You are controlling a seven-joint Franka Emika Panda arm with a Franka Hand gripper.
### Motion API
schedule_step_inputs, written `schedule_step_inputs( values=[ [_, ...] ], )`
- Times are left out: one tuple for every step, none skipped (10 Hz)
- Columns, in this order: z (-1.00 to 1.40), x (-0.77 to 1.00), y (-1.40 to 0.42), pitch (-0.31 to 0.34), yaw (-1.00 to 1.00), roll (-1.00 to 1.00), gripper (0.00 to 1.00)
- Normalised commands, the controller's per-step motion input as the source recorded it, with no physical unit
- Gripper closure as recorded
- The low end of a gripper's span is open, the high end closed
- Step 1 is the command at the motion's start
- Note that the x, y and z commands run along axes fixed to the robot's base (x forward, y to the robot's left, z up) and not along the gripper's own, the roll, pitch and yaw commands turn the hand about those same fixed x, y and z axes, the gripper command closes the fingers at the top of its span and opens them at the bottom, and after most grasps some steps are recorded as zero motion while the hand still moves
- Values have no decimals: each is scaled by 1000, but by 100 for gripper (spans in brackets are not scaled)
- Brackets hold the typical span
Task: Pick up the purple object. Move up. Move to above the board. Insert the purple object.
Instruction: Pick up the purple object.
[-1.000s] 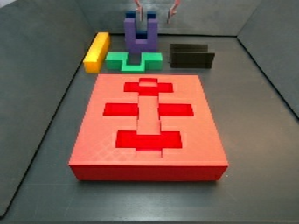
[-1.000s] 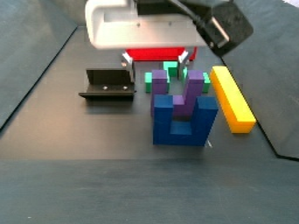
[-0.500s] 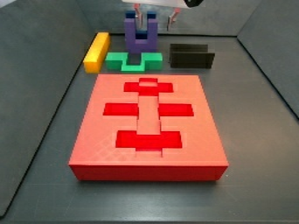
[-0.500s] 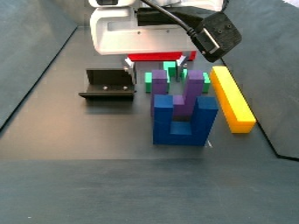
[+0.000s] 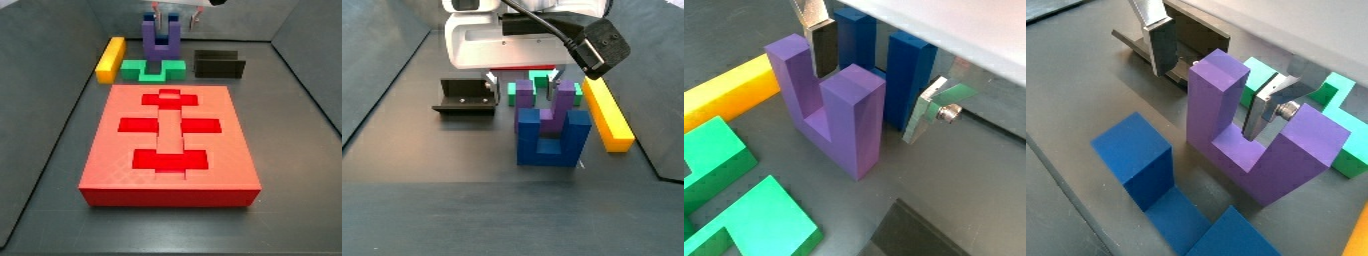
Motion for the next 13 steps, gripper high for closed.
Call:
schedule_step_inputs(
  values=[
    [0, 0, -6, 0, 0, 17, 0],
    [0, 0, -14, 0, 0, 6, 0],
    [-43, 0, -131, 0, 0, 46, 0],
    [-57, 0, -114, 0, 0, 33, 0],
    [0, -26, 0, 0, 0, 0, 0],
    [0, 0, 0, 0, 0, 4, 0],
    [0, 0, 0, 0, 0, 0, 100],
    [0, 0, 0, 0, 0, 0, 100],
    [0, 0, 0, 0, 0, 0, 100],
    [0, 0, 0, 0, 0, 0, 100],
    [0, 0, 0, 0, 0, 0, 100],
    [0, 0, 0, 0, 0, 0, 100],
    [0, 0, 0, 0, 0, 0, 100]
  ],
)
